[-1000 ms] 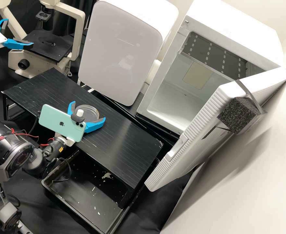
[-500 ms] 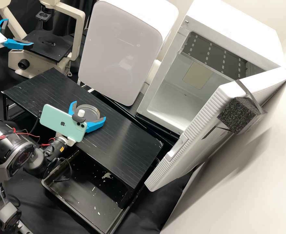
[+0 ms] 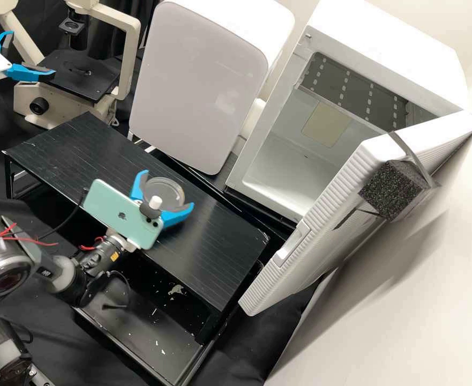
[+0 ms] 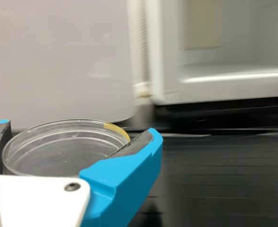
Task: Place the petri dish in the incubator
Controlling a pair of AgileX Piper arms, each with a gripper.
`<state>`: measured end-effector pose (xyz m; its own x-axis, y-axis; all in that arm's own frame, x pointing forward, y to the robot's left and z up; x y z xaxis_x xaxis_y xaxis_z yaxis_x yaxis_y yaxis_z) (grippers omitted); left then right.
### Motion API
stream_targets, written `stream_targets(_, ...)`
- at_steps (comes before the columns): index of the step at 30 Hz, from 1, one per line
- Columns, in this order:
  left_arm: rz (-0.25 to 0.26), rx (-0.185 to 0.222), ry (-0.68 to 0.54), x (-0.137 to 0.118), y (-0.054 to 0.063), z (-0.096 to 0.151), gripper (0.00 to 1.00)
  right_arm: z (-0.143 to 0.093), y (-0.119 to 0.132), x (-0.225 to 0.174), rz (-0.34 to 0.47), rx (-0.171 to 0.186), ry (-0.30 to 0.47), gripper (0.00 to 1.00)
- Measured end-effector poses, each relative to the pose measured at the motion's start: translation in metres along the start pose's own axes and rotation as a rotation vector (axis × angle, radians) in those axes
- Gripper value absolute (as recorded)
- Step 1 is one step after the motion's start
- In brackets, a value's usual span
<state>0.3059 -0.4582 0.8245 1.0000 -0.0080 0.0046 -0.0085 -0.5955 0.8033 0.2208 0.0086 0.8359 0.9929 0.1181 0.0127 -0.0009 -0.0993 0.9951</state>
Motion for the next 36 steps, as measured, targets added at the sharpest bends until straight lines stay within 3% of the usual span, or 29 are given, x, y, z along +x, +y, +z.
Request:
stream_targets(4, 0.0, 0.0, 0.0, 0.0, 0.0, 0.0, 1.0, 0.01, 0.027, 0.003, 0.105, 0.003, -0.033, 0.0)
stream_targets(15, 0.0, 0.0, 0.0, 0.0, 0.0, 0.0, 1.0, 0.04, 0.081, 0.067, 0.265, -0.064, -0.045, 0.0)
stream_targets(21, 0.0, 0.0, 0.0, 0.0, 0.0, 0.0, 1.0, 0.053, 0.112, 0.105, 0.367, -0.097, -0.091, 0.0)
stream_targets(24, 0.0, 0.0, 0.0, 0.0, 0.0, 0.0, 1.0, 0.057, 0.124, 0.122, 0.383, -0.112, -0.104, 0.0)
stream_targets(29, 0.0, 0.0, 0.0, 0.0, 0.0, 0.0, 1.0, 0.059, 0.133, 0.15, 0.388, -0.104, -0.101, 0.0)
stream_targets(36, 0.0, 0.0, 0.0, 0.0, 0.0, 0.0, 1.0, 0.062, 0.133, 0.187, 0.344, -0.099, -0.115, 0.0)
